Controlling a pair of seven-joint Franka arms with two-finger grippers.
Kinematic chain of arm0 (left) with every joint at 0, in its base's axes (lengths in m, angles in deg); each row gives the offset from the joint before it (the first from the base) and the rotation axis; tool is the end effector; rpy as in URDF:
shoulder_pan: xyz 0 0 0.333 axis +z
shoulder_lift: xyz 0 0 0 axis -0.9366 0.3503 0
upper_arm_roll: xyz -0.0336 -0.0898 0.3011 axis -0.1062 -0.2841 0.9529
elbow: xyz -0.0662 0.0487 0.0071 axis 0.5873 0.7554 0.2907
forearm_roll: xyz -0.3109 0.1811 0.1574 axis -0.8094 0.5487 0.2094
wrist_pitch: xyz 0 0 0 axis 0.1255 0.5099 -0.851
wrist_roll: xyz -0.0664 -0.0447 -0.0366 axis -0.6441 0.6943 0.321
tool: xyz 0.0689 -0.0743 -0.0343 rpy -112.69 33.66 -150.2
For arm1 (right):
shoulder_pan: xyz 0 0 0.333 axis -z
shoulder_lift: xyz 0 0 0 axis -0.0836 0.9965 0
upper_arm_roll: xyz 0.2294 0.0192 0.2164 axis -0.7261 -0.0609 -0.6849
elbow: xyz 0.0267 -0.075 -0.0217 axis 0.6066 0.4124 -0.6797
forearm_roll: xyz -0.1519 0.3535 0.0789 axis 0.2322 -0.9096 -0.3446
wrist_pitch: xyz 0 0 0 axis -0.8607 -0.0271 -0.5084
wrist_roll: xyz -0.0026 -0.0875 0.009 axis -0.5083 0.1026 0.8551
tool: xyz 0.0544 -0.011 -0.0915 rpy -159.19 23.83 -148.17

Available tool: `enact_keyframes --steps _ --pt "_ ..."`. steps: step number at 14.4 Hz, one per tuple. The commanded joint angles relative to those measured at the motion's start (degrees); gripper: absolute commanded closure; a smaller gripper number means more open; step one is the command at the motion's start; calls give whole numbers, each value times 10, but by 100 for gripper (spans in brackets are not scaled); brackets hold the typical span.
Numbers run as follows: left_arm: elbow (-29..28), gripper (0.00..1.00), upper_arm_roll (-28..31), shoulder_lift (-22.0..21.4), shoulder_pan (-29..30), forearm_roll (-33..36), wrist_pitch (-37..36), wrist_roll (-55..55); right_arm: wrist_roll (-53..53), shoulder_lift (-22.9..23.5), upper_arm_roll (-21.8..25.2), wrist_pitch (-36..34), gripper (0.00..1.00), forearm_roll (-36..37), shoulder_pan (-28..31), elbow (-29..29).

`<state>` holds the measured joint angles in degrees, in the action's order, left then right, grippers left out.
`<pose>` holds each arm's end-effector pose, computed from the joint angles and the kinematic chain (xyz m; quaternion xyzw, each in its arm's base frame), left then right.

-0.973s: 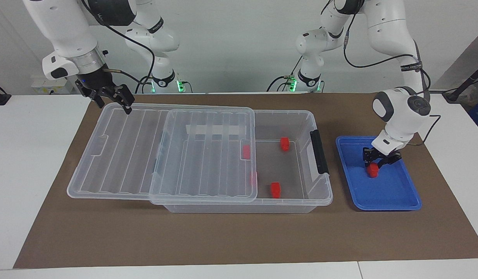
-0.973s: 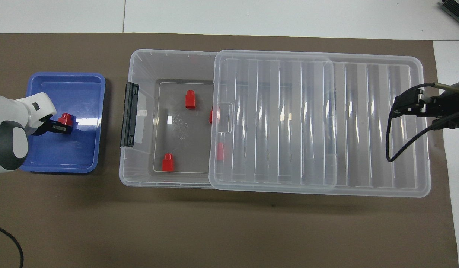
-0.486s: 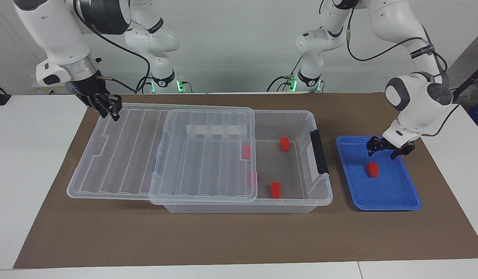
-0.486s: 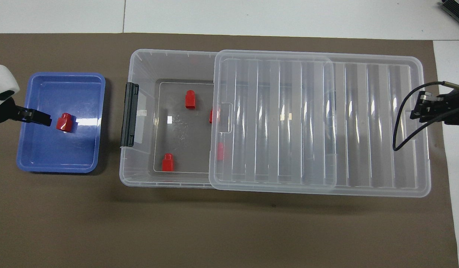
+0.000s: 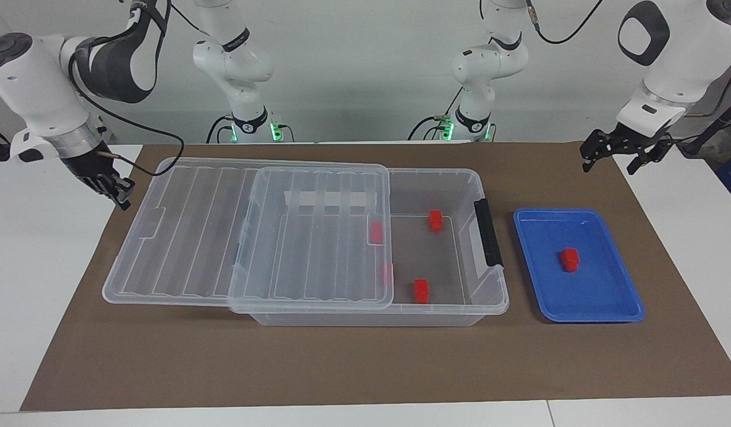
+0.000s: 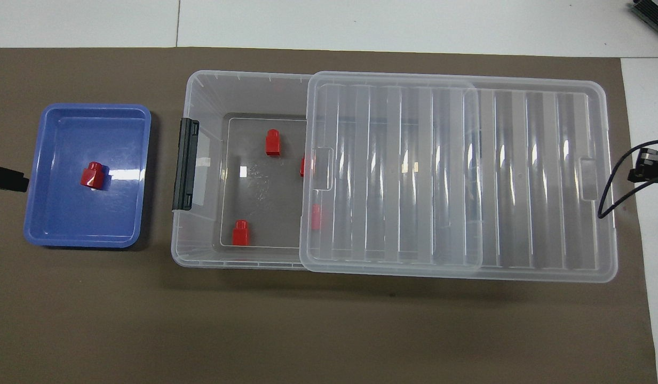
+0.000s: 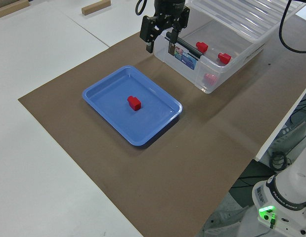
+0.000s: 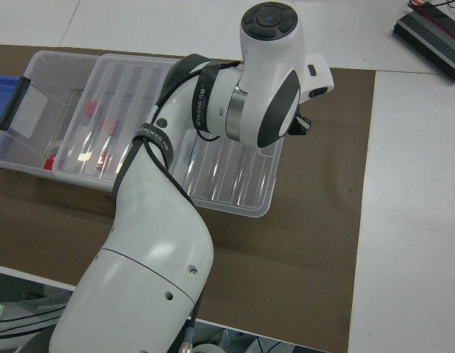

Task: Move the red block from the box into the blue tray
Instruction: 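Release the red block into the tray and withdraw the left gripper, then slide the clear lid back toward the right gripper to close the box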

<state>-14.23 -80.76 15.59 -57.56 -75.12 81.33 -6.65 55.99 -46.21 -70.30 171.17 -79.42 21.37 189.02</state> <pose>0.5480 0.0475 0.5966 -0.9941 0.1053 -0.0021 0.0263 0.5541 -0.1499 0.5182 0.9811 -0.1889 0.0431 0.0011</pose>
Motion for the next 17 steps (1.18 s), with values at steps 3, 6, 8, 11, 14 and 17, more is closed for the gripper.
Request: enact_keyframes --steps 3,6,8,11,14,17 --pt "-11 0 8 -5 -21 -7 0 4 25 -4 -5 50 100 -4 16 59" --pt "-10 0 11 -7 -30 -7 -1 8 22 -3 -6 57 100 -4 12 68" --pt "-11 0 23 -7 -55 -7 -2 9 23 -3 -7 55 100 -4 7 67" --pt "-14 0 71 -11 -97 -8 2 7 28 0 -10 55 100 -8 -15 59" --pt "-31 0 70 -14 -99 -11 49 32 33 -4 -14 48 100 -14 -45 59" --pt "-31 0 69 -14 -119 -21 54 78 43 -7 -15 48 100 -47 -80 53"
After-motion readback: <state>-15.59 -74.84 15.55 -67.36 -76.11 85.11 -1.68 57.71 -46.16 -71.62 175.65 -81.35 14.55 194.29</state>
